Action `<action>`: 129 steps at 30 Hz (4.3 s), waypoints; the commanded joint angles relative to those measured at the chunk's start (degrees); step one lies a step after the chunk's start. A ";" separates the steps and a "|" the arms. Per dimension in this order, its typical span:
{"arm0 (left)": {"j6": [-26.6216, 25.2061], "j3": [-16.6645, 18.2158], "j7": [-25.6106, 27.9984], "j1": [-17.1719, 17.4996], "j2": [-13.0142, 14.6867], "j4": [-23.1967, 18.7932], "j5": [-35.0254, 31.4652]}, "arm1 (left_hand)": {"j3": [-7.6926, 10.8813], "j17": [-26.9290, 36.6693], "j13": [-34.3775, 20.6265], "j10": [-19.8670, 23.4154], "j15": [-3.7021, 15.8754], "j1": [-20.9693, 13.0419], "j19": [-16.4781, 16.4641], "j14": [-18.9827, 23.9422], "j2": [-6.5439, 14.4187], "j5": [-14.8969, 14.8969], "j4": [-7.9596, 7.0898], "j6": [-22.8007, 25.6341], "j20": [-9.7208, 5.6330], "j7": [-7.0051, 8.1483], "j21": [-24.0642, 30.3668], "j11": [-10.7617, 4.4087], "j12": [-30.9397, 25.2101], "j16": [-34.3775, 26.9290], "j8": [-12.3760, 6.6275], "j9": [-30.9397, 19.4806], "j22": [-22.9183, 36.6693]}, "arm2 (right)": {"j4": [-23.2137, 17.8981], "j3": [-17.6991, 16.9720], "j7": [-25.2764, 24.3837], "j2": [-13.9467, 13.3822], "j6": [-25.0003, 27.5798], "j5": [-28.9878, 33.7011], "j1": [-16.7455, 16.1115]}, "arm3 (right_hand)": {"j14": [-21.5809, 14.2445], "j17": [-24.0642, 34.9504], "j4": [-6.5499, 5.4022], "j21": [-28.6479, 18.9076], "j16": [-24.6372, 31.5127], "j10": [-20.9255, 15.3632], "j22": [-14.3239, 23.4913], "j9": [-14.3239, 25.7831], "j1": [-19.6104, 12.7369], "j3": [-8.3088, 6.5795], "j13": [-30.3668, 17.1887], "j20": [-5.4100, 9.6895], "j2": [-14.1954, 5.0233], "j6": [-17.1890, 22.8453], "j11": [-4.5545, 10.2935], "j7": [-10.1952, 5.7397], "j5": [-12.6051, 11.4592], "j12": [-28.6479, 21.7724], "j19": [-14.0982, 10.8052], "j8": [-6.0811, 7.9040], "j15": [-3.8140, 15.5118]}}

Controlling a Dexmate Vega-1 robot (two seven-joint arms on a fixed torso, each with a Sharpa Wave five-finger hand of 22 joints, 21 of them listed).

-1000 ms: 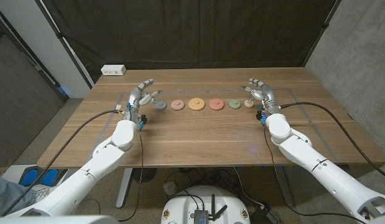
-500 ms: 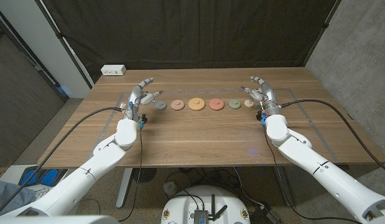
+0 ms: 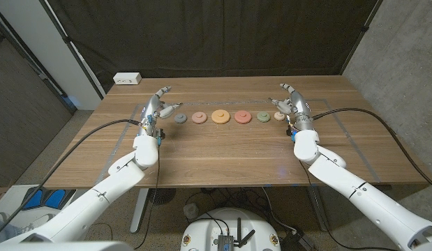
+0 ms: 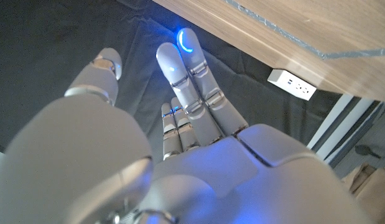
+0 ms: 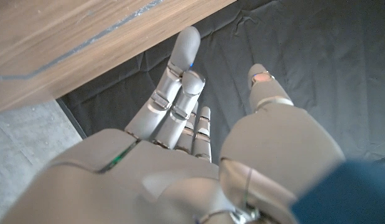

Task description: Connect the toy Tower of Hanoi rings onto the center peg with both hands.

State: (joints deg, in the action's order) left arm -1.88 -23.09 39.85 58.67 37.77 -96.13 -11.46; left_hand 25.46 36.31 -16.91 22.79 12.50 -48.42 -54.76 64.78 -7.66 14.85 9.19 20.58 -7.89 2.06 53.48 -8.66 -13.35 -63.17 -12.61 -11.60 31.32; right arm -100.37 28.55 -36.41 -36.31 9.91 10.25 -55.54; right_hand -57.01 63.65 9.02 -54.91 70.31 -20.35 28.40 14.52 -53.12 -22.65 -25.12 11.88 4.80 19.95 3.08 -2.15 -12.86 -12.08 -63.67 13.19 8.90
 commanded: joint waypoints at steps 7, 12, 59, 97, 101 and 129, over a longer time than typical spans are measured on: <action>-19.12 -3.77 8.23 1.10 -2.35 -6.43 -13.17 | -0.81 -0.22 -0.48 0.58 0.00 -0.05 0.73 -0.26 0.61 -0.06 -0.11 0.76 -4.13 0.11 0.50 -0.27 -0.28 -0.92 -0.30 -0.24 -0.11 | 3.07 3.04 -3.68 -1.30 1.66 9.59 1.19 | 0.84 -0.75 0.28 -0.32 -0.50 0.59 -0.54 0.29 -0.99 0.78 -0.74 0.45 -0.07 0.40 0.25 -0.31 0.27 -0.30 0.96 0.28 3.67; -22.64 -4.94 11.42 1.42 -3.53 -6.84 -16.06 | -1.12 -0.46 -0.59 1.03 0.01 0.01 0.63 -0.31 0.79 -0.07 -0.17 1.08 -4.15 0.36 0.68 -0.55 -0.40 -1.03 -0.38 -0.23 -0.20 | 4.43 5.00 -4.50 -3.15 2.20 14.88 1.89 | 1.65 -1.61 0.30 -0.40 -1.00 1.54 -1.00 0.32 -1.63 1.14 -1.27 0.47 -0.22 0.32 -0.03 -0.24 0.18 -0.14 1.56 0.20 3.68; -35.29 -8.72 -22.96 -5.84 11.26 -19.08 -13.86 | -3.71 -2.21 -1.84 -0.57 0.03 -1.77 2.77 -2.22 2.72 0.58 0.03 0.28 -2.78 -1.73 2.33 2.84 0.81 -2.82 0.24 -0.39 -1.37 | -14.96 11.56 26.54 -9.65 35.16 22.16 7.17 | 6.29 -7.31 -0.27 -2.83 -1.95 2.12 -3.13 1.43 -2.03 5.36 -6.42 0.37 -2.07 0.02 1.92 -0.19 -1.17 -0.84 6.42 0.30 3.62; -35.59 -7.22 -31.28 -5.60 18.13 -23.46 -6.18 | -5.42 -3.07 -3.21 4.74 0.07 -2.96 1.59 -0.92 4.10 1.05 0.08 4.97 -4.10 -2.28 5.02 2.11 -0.98 -5.62 -0.83 -0.31 -2.48 | -19.55 18.71 43.81 -14.15 42.27 23.66 13.94 | 8.43 -10.70 -0.35 -5.77 -0.19 1.61 -5.35 2.01 -2.44 7.81 -9.16 0.34 -3.61 -0.03 2.04 0.12 -2.63 -0.57 8.49 0.37 3.62; -35.75 -7.39 -30.97 -5.53 18.18 -23.67 -6.21 | -5.48 -3.15 -3.32 4.76 0.07 -3.13 1.60 -0.89 4.16 1.12 0.13 5.04 -4.11 -2.32 5.16 2.27 -0.96 -5.75 -0.80 -0.31 -2.54 | -18.96 19.13 44.35 -13.87 41.97 23.78 14.68 | 8.69 -11.20 -0.32 -6.15 -0.02 0.77 -5.67 2.26 -2.50 8.08 -9.42 0.35 -3.73 0.60 2.25 0.11 -2.77 -0.81 8.76 0.73 3.64; -32.63 -3.46 -24.30 -0.45 18.16 -24.08 -3.40 | -6.28 -3.07 -4.50 7.58 0.06 -4.26 0.52 1.14 4.85 1.91 0.11 7.70 -4.19 -1.67 7.53 0.88 -1.59 -8.43 -1.11 -0.41 -2.87 | -11.58 22.44 48.44 -9.56 38.55 24.56 21.08 | 8.24 -11.49 -0.08 -8.24 2.10 2.74 -6.85 2.43 -3.43 8.77 -9.14 0.31 -4.21 -1.53 1.17 0.85 -3.39 0.76 9.40 -0.22 3.64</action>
State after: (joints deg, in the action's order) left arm -34.78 -28.19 13.65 56.12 55.46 -119.41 -15.87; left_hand 19.40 32.91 -21.15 29.73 12.59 -52.20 -53.57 65.11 -3.00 16.34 9.30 27.61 -7.47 0.28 60.61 -7.71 -14.46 -71.00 -13.50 -11.87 28.40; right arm -114.99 49.59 10.41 -47.66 49.52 34.14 -36.88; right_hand -48.42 52.19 8.91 -62.80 71.86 -18.31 21.51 16.91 -56.04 -13.91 -34.23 7.88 0.95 18.49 4.47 -1.32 -15.73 -11.64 -54.78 13.30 6.04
